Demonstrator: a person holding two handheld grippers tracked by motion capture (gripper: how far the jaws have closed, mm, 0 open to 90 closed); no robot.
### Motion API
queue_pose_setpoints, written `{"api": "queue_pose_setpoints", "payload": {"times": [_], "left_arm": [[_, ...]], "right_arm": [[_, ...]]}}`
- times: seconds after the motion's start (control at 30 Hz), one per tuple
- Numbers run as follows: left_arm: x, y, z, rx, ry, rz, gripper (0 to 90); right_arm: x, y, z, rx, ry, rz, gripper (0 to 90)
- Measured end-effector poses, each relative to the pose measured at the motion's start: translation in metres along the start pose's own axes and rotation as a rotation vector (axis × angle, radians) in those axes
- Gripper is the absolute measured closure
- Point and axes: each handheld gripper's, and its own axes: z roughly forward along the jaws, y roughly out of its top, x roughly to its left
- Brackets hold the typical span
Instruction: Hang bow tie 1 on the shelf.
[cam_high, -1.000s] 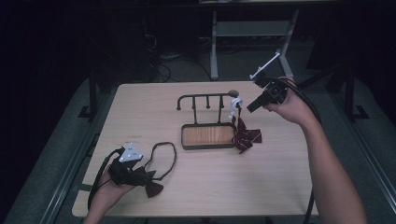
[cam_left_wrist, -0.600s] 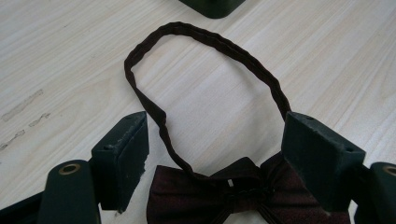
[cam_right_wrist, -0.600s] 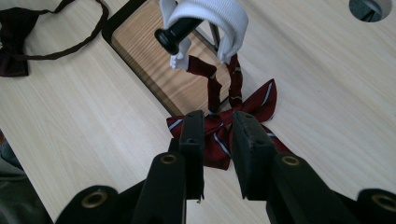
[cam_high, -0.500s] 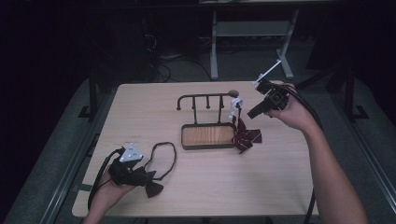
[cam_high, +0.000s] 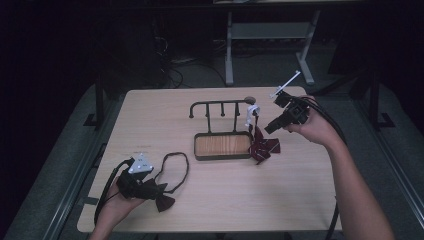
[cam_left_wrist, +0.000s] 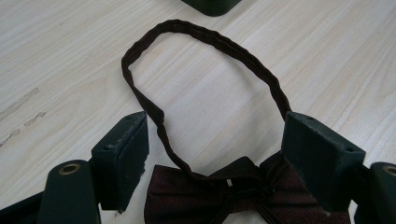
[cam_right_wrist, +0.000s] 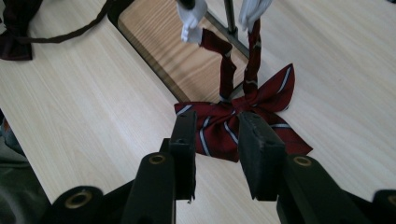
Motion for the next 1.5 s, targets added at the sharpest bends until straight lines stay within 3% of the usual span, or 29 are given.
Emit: {"api": "queue_pose_setpoints", "payload": {"times": [0.8,1.5], "left_arm": [[-0.001,0.000,0.001,0.005,-0.002,0.005,23.8],[-0.002,0.000,0.004,0.015,-0.004,0.001,23.7]], "right_arm": [[0.002,-0.035,0.018,0.005,0.027,0.001,58.3],[0.006,-0.071,0.035,-0.023,0.039,0.006,50.1]]}}
